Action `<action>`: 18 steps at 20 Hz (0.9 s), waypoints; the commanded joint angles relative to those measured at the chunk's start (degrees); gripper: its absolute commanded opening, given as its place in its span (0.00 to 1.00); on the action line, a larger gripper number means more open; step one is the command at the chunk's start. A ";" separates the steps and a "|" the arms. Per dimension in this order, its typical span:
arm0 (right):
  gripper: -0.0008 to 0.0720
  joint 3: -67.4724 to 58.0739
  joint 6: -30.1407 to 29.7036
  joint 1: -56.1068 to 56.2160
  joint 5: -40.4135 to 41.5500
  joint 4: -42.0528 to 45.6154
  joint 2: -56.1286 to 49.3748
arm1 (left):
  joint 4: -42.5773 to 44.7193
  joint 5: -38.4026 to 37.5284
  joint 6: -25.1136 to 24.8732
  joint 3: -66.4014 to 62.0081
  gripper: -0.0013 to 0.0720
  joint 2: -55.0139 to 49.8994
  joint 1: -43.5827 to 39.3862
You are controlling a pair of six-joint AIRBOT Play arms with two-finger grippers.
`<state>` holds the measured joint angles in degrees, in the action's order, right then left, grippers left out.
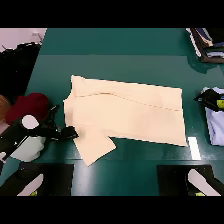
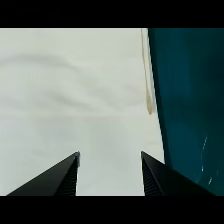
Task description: Fold the shirts.
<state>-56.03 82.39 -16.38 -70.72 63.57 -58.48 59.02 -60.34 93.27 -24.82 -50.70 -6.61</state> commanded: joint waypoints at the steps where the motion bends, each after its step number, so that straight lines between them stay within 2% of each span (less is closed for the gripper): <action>1: 0.63 0.04 0.00 -0.04 -0.94 -0.98 0.11 | -2.97 4.35 -0.79 1.55 0.68 0.22 -0.07; 4: 0.63 0.09 -0.44 -0.04 -4.37 0.28 0.11 | -3.45 4.83 -2.34 1.51 0.13 0.22 -0.07; 5: 0.63 0.13 -0.39 -0.04 -5.84 2.64 0.11 | -3.74 4.81 -2.43 1.42 0.05 0.22 -0.07; 7: 0.63 2.71 -0.33 -0.52 -8.33 7.48 1.16 | -3.74 3.74 -3.76 0.24 0.05 0.22 -0.07; 10: 0.63 13.03 -0.35 -6.54 -9.57 8.57 5.46 | -3.76 1.55 -5.42 -3.17 0.05 0.22 -0.07; 14: 0.65 26.43 -0.37 -16.83 -10.60 7.96 9.22 | -3.76 2.01 -6.34 -4.83 0.05 0.22 -0.07; 18: 0.63 32.65 -0.26 -19.39 -8.66 2.75 9.49 | -3.76 2.40 -6.34 -4.83 0.05 0.22 -0.07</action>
<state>-28.34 82.04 -33.28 -80.36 69.21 -49.74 55.33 -58.24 87.35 -29.30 -50.52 -6.68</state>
